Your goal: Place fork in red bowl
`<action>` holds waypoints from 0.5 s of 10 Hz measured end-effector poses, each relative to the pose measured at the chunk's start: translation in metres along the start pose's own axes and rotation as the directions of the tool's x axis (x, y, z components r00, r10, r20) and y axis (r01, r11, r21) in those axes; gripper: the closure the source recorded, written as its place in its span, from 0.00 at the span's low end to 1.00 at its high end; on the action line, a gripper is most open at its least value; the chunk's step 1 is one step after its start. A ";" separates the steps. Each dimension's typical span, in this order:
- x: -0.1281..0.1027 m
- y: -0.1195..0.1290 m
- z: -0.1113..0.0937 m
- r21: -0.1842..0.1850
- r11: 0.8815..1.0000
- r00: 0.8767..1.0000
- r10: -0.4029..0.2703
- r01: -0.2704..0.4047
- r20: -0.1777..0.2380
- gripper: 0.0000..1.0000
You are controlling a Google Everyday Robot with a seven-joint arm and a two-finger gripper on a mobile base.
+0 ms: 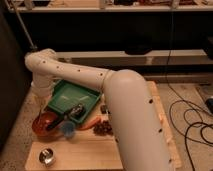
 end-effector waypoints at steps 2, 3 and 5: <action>0.002 -0.001 0.008 -0.011 1.000 1.000 -0.012 0.012 -0.001 0.94; 0.004 -0.002 0.013 -0.021 1.000 1.000 -0.016 0.016 0.000 0.94; 0.008 -0.001 0.028 -0.045 0.999 1.000 -0.017 0.017 0.003 0.94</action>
